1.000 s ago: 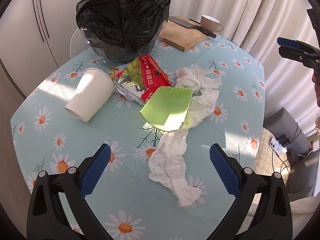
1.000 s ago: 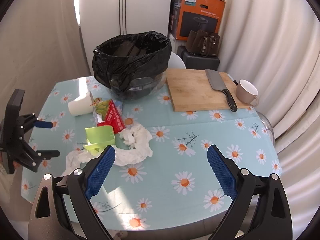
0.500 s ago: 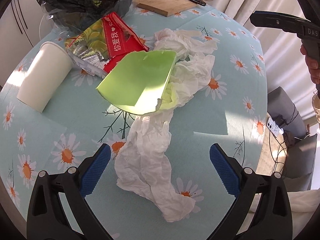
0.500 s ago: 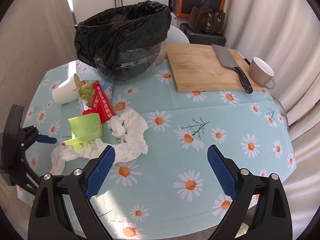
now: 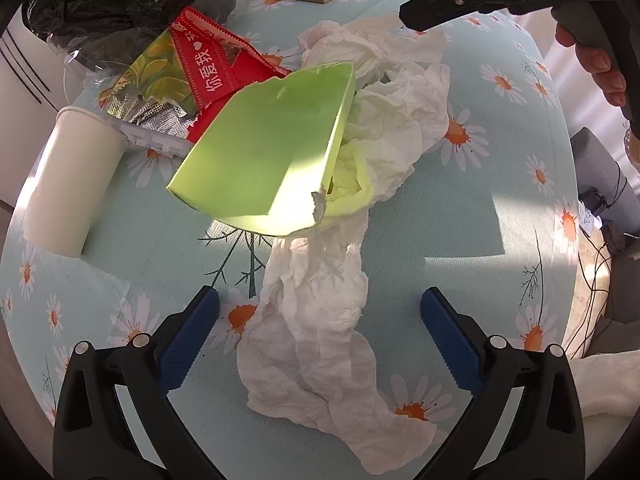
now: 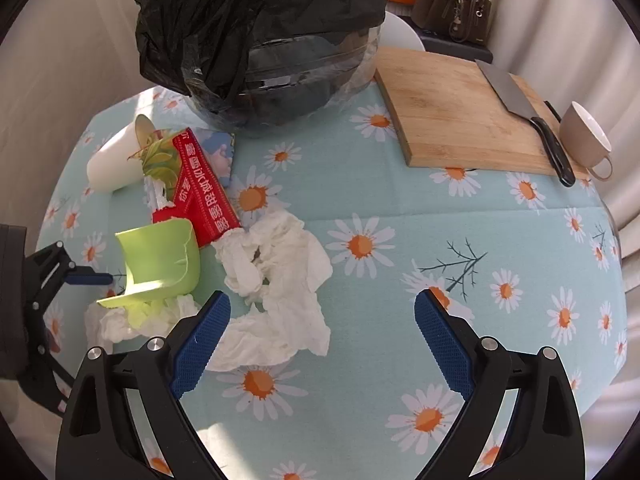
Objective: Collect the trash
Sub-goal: 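Close the right gripper on a crumpled white tissue while the left gripper grasps another tissue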
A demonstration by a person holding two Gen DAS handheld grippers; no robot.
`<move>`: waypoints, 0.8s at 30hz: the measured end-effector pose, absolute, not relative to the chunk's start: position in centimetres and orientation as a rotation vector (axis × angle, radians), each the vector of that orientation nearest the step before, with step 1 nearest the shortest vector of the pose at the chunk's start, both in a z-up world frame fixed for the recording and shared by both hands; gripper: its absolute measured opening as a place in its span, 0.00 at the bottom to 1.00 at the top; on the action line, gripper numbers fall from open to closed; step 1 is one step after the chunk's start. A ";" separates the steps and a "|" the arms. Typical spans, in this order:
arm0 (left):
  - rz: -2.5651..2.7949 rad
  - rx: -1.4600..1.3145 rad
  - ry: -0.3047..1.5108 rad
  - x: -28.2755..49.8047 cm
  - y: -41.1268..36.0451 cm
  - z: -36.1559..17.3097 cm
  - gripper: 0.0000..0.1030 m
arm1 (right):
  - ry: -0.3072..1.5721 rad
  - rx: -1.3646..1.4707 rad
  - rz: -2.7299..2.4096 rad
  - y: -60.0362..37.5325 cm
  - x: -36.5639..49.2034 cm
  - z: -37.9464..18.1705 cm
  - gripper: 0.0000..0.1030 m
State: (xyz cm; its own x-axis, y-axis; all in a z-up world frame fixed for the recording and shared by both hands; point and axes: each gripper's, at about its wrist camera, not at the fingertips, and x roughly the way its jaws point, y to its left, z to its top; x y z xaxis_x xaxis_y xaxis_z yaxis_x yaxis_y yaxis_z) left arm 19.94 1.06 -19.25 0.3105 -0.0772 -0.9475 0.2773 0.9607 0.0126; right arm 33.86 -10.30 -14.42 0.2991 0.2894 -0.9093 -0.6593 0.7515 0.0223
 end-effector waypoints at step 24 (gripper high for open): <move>-0.165 0.101 1.166 17.9 3.5 -17.6 0.28 | 1.195 -0.199 0.747 -8.1 37.9 -16.2 0.36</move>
